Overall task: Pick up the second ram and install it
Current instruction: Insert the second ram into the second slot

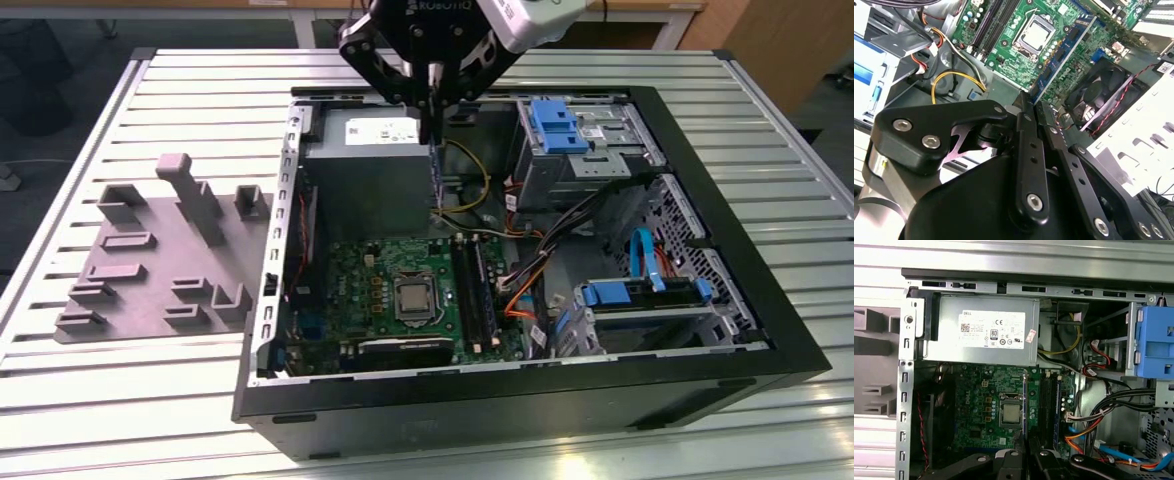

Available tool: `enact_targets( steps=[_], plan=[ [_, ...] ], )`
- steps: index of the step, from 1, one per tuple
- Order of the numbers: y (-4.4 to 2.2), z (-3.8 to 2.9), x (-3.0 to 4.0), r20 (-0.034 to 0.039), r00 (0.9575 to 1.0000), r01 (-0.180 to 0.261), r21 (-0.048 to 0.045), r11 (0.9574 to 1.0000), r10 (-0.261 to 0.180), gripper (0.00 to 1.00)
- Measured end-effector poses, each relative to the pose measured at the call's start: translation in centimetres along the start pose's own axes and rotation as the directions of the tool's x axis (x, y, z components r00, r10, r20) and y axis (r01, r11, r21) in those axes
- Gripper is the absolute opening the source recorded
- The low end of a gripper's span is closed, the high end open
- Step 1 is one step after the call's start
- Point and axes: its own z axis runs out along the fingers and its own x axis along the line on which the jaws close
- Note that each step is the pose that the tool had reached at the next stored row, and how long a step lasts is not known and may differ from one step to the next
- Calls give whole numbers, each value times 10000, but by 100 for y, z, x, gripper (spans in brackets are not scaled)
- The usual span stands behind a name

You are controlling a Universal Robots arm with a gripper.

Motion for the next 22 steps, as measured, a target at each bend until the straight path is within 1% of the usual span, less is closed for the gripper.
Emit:
enact_targets(
  steps=[4,17,22],
  plan=[
    [0,4,-3,-2,10000,-1,2,10000,1,14],
    [-3,49,-3,0,10000,0,0,10000,0,14],
    [-3,55,-3,-1,10000,0,1,10000,0,14]
  ],
)
